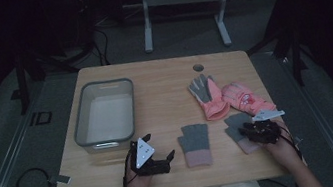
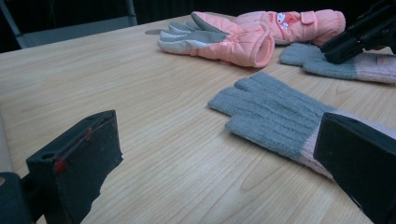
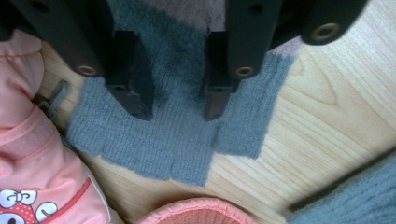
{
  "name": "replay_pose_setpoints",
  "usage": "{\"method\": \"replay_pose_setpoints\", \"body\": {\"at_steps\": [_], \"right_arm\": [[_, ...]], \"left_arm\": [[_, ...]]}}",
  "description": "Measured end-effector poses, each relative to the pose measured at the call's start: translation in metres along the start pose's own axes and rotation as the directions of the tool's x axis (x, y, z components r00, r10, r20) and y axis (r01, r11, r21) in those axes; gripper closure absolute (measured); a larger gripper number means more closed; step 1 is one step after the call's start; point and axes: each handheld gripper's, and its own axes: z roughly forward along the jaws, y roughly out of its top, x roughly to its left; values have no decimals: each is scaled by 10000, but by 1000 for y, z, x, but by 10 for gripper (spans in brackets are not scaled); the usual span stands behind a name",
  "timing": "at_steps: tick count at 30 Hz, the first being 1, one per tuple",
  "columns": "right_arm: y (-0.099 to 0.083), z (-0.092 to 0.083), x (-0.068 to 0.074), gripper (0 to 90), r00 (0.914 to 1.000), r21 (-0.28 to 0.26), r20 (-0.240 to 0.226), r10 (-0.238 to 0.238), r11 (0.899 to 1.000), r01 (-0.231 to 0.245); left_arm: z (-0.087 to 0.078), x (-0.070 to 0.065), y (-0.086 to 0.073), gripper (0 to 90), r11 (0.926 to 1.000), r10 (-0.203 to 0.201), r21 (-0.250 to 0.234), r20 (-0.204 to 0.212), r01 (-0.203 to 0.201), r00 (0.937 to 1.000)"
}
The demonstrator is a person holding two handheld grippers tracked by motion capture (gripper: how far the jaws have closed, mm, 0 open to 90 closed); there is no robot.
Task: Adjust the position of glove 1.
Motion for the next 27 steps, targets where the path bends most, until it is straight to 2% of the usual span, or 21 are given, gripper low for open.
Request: {"method": "replay_pose_setpoints", "body": {"at_steps": [1,3,6,7,9,10,14,15,16,18,19,21,22,24,25,27], "right_arm": [[0,0,1,799,10000,26,75,-51,10000,51],[4,-1,6,848,9995,194,303,93,9998,-99],[8,-3,11,855,9991,196,357,223,9995,-230],[15,-9,18,855,9975,31,374,606,9981,-607],[18,-12,21,856,9966,-55,445,699,9976,-697],[27,-22,28,856,9902,-364,574,1273,9914,-1253],[38,-39,45,856,9800,-843,1081,1673,9837,-1586],[38,-39,45,856,9800,-843,1081,1673,9837,-1586],[39,-43,48,856,9745,-967,1105,1952,9780,-1849],[39,-48,56,856,9537,-1226,1404,2658,9605,-2497],[38,-48,58,856,9496,-1185,1416,2798,9571,-2644],[36,-45,64,856,9468,-1065,1614,2784,9587,-2638],[34,-43,67,856,9479,-976,1551,2783,9591,-2656],[29,-37,71,855,9441,-839,1379,2995,9533,-2902],[27,-34,73,855,9460,-716,1350,2949,9551,-2875],[25,-28,76,854,9445,-646,1356,2992,9540,-2929]], "left_arm": [[0,0,0,4,10000,-20,2,-12,20,10000],[0,0,0,4,10000,-41,-22,-40,41,10000],[0,0,0,4,10000,-50,-43,-38,50,10000],[0,0,0,4,10000,-55,-51,-42,55,10000],[0,0,0,3,10000,-60,-55,-44,59,10000],[0,0,0,4,10000,-51,-63,-45,51,10000],[0,-1,0,4,10000,-25,-65,-50,25,10000],[0,-1,0,4,10000,-25,-65,-50,25,10000],[-1,-1,0,4,10000,-8,-66,-64,8,10000],[0,-1,0,4,10000,5,-57,-58,-6,10000],[0,-1,0,3,10000,7,-52,-55,-7,10000],[0,-1,0,4,10000,22,-46,-43,-22,10000],[0,-1,0,4,10000,29,-48,-45,-29,10000],[0,-1,0,4,10000,63,-39,-31,-63,10000],[0,-1,0,4,10000,70,-35,-32,-70,10000],[0,-1,0,4,10000,86,-36,-35,-86,10000]]}}
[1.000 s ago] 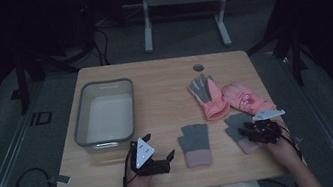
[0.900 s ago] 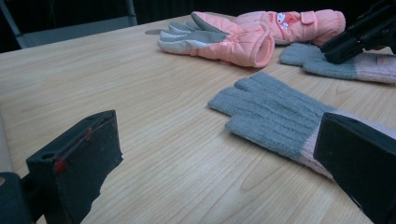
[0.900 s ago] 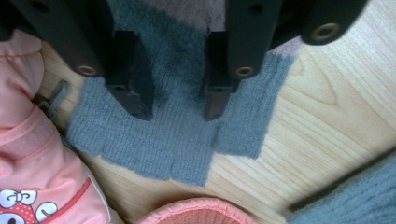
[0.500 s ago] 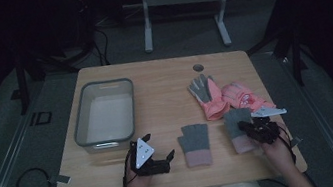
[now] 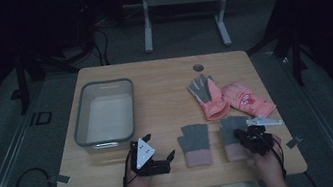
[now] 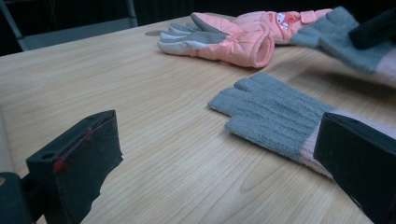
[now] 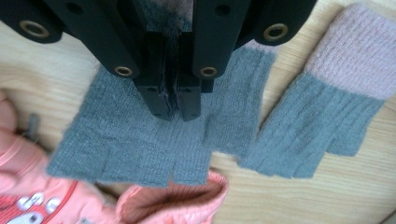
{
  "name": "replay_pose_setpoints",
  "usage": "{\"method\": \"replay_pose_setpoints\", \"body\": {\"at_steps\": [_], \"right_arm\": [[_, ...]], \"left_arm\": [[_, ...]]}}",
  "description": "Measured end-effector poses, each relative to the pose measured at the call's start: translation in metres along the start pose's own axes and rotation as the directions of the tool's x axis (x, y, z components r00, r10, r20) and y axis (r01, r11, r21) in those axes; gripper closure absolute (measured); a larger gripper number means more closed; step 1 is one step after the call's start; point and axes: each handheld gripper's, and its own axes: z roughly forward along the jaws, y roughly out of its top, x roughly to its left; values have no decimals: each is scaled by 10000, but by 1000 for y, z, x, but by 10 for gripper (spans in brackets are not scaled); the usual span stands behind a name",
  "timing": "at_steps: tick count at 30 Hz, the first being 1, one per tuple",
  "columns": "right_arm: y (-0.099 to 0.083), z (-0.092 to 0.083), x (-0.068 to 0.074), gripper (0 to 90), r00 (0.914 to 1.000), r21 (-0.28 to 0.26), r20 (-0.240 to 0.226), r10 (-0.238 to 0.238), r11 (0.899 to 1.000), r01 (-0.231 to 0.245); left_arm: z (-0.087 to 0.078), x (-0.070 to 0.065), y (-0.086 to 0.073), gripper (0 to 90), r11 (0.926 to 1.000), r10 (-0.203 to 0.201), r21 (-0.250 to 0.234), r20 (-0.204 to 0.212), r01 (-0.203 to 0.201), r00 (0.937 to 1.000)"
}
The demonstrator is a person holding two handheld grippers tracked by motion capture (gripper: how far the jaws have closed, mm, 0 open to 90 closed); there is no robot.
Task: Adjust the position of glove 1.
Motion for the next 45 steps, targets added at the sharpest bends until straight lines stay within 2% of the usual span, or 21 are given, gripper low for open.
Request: {"method": "replay_pose_setpoints", "body": {"at_steps": [3,9,17,21,24,26,27,28,31,34,38,45], "right_arm": [[-6,9,3,851,9998,201,193,-87,9998,83],[-16,23,-1,828,9991,526,415,120,9985,-142],[-19,24,-1,709,9984,496,553,135,9986,-162],[-9,15,-7,676,9985,154,402,-360,9993,354],[-5,13,-16,656,9971,341,160,-748,9967,743],[-6,13,-20,645,9933,366,-249,-1128,9928,1137],[-6,13,-21,634,9887,342,-538,-1400,9893,1420],[-6,13,-21,633,9839,361,-623,-1673,9848,1698],[-5,15,-23,611,9617,403,-1206,-2460,9668,2523],[-3,17,-25,600,9429,512,-1350,-3045,9482,3135],[-1,18,-29,592,9432,595,-1581,-2921,9507,3044],[-11,23,-30,595,9514,929,-1522,-2679,9544,2836]], "left_arm": [[0,0,0,3,10000,-4,-2,-19,4,10000],[0,-1,0,4,10000,64,2,-18,-64,10000],[0,-1,0,4,9999,128,23,9,-128,9999],[0,-1,0,4,9999,149,56,9,-149,9999],[1,-1,0,4,9998,160,69,9,-160,9999],[1,-2,0,3,9998,168,69,-4,-168,9999],[1,-2,0,4,9998,176,73,-4,-176,9998],[1,-2,0,4,9998,189,82,-13,-189,9998],[1,-2,0,4,9998,197,83,-26,-197,9998],[1,-2,0,4,9998,188,80,-25,-188,9998],[1,-2,0,4,9998,187,72,-44,-187,9998],[0,-2,0,4,9998,207,54,-62,-206,9998]]}}
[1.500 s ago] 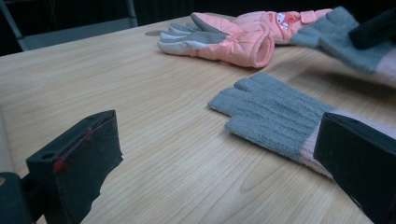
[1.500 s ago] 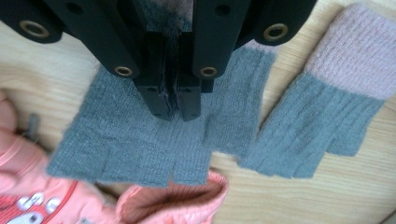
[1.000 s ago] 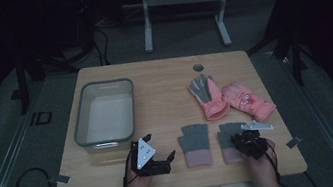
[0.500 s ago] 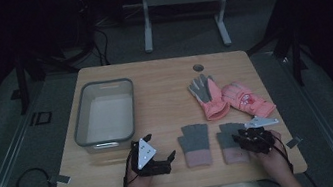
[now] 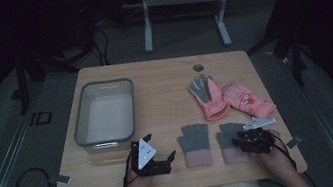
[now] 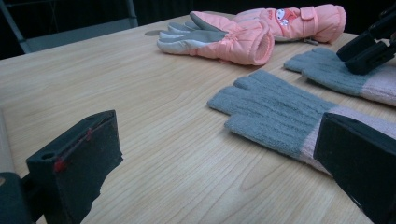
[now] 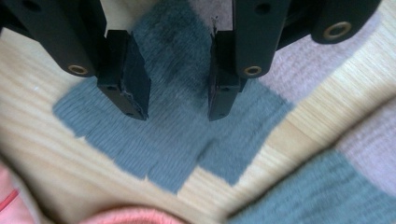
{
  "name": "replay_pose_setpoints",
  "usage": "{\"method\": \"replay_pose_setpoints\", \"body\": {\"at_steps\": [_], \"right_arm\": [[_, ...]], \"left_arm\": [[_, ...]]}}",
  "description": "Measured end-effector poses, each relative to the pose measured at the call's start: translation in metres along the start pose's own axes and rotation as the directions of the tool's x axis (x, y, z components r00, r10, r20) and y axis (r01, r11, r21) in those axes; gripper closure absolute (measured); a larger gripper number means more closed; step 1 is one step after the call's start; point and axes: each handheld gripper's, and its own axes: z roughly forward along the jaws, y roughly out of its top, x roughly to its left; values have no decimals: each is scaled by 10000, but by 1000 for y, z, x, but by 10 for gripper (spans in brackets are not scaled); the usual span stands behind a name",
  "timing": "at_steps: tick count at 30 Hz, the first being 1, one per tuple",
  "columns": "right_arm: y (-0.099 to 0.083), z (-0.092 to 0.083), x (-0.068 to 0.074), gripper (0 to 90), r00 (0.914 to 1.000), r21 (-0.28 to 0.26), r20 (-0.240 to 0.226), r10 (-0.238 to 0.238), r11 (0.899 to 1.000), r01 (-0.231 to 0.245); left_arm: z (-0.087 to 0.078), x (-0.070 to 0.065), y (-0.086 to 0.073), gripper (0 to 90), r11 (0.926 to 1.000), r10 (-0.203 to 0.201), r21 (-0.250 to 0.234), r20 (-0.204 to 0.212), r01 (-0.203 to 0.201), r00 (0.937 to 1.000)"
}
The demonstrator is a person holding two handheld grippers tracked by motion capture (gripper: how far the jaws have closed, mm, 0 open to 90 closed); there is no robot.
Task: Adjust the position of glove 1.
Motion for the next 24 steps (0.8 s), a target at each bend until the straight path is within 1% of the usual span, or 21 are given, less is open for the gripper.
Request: {"method": "replay_pose_setpoints", "body": {"at_steps": [2,4,6,10,13,14,16,18,20,24], "right_arm": [[-1,0,-1,628,9999,-19,-60,152,9999,-152],[-2,1,1,676,9998,-26,4,180,9998,-180],[-2,1,4,730,9998,-32,120,164,9999,-163],[-1,3,8,833,9983,-45,465,361,9993,-360],[1,3,10,851,9968,-12,611,519,9986,-520],[1,3,10,853,9957,-53,674,632,9980,-630],[4,-1,10,857,9931,-184,603,1005,9949,-995],[10,-9,13,858,9926,-429,765,944,9949,-914],[19,-18,14,858,9918,-684,698,1069,9924,-1021],[39,-35,20,859,9936,-1141,724,865,9904,-779]], "left_arm": [[0,0,0,4,10000,-9,-1,2,9,10000],[0,0,0,4,10000,-16,3,16,16,10000],[0,0,0,4,10000,-46,-10,20,46,10000],[0,0,0,4,10000,-20,4,23,20,10000],[0,1,0,4,10000,-52,-2,42,52,10000],[0,1,0,4,10000,-69,-13,37,69,10000],[0,1,0,4,10000,-90,-26,32,90,10000],[0,1,0,4,9999,-106,-20,44,106,9999],[0,1,0,4,9999,-132,-36,47,132,9999],[0,1,0,4,9999,-98,-25,42,98,9999]]}}
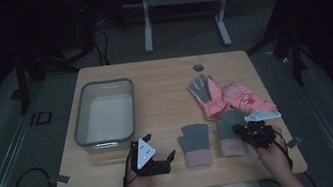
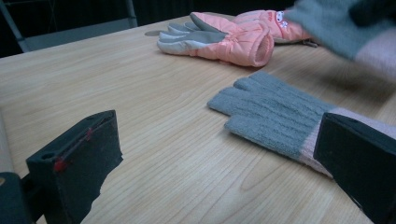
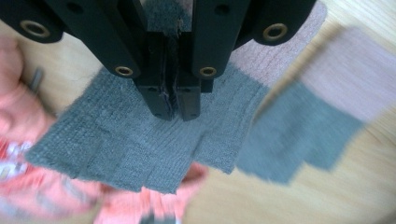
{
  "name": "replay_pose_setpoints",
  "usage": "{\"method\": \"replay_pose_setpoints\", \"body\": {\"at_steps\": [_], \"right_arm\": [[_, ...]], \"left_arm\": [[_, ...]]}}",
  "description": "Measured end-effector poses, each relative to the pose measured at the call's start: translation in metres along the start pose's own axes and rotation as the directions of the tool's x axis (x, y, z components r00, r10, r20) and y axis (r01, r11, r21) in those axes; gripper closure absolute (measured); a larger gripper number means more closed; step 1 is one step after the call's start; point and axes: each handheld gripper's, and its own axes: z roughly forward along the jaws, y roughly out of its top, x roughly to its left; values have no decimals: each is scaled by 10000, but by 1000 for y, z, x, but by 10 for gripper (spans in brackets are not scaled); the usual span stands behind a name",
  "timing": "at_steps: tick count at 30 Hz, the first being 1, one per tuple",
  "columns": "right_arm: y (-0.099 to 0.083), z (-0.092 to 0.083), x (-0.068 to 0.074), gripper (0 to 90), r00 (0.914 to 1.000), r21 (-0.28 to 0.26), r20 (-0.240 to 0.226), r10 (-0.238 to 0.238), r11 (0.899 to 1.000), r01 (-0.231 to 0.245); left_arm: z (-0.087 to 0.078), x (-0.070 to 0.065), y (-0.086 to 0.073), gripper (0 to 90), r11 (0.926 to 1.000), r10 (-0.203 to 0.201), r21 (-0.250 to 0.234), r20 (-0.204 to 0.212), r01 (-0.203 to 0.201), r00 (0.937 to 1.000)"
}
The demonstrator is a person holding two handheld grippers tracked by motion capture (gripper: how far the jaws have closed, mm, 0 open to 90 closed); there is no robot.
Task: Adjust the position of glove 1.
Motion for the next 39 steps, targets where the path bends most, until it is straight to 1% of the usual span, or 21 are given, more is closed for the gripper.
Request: {"method": "replay_pose_setpoints", "body": {"at_steps": [5,7,9,13,16,18,21,26,30,31,35,37,39], "right_arm": [[22,-9,15,859,9995,-379,-262,-170,9992,160],[29,-10,22,859,9989,-512,-452,-154,9986,131],[36,-9,29,859,9978,-655,-638,-185,9978,144],[47,-3,46,859,9935,-738,-1120,-219,9972,137],[52,3,61,859,9895,-742,-1359,-496,9965,397],[52,8,68,859,9859,-645,-1603,-475,9972,375],[49,17,75,858,9825,-434,-1798,-485,9982,413],[41,32,80,858,9812,-55,-1881,-431,9991,428],[34,43,82,857,9779,263,-2054,-392,9986,455],[33,46,81,857,9768,342,-2119,-302,9987,383],[27,55,80,857,9757,570,-2188,-97,9981,227],[25,60,80,856,9751,694,-2216,-125,9972,286],[22,65,80,855,9742,787,-2259,-37,9967,221]], "left_arm": [[0,0,0,4,10000,-10,-8,11,10,10000],[0,0,0,4,10000,-10,-6,16,10,10000],[0,0,0,4,10000,35,18,26,-36,10000],[0,-1,0,4,10000,44,7,35,-44,10000],[0,0,0,3,10000,53,4,44,-53,10000],[0,0,0,3,10000,61,24,61,-61,10000],[0,-1,0,4,10000,80,19,72,-80,9999],[0,-1,0,3,10000,79,32,74,-79,9999],[0,0,0,4,9999,99,47,84,-99,9999],[0,0,0,4,9999,93,48,86,-94,9999],[0,-1,0,4,9999,102,51,83,-102,9999],[1,-1,0,4,9999,117,55,81,-118,9999],[1,-1,0,3,9999,138,38,95,-139,9999]]}}
